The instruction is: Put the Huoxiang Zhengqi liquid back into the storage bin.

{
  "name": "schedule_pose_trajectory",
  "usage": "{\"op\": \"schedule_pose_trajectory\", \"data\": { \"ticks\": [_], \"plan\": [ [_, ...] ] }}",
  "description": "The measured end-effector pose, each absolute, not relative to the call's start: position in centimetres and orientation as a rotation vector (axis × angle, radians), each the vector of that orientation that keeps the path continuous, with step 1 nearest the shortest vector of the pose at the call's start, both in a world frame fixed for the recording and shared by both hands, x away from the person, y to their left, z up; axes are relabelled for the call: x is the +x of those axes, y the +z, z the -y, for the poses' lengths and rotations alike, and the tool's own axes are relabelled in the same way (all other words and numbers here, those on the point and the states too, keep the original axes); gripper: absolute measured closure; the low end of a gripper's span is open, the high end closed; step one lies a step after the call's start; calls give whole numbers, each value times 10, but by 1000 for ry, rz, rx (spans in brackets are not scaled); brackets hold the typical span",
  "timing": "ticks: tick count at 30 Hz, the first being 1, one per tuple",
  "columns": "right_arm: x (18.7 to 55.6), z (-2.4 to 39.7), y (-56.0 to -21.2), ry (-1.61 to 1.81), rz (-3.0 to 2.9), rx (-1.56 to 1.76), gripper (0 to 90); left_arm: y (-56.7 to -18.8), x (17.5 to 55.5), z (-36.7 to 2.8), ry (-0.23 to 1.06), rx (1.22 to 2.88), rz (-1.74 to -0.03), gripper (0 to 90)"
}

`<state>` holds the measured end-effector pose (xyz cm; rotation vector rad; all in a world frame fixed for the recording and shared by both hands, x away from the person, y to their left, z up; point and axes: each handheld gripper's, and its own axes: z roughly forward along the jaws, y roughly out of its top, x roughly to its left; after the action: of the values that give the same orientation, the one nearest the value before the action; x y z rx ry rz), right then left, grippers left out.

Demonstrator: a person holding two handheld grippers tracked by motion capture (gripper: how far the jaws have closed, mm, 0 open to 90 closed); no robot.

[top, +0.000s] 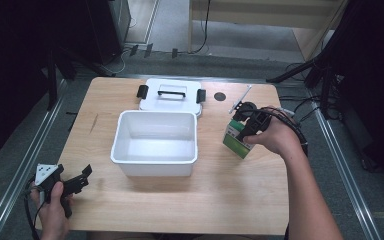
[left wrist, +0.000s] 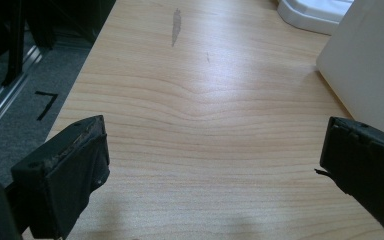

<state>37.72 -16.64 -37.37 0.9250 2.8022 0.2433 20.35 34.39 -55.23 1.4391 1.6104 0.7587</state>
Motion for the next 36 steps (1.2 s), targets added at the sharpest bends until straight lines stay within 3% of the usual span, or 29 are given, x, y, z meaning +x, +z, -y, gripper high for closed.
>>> {"op": "schedule_pose_trajectory", "data": {
  "ticks": [13,24,36],
  "plan": [
    [357,136,-326,257,-2896,550,642,-552,204,-344,758,1439,-1611,1],
    [350,124,-310,334,-2919,109,643,-552,204,-344,754,1437,-1612,1],
    [345,113,-280,287,-2924,56,643,-552,204,-344,751,1441,-1613,1]
  ]
}}
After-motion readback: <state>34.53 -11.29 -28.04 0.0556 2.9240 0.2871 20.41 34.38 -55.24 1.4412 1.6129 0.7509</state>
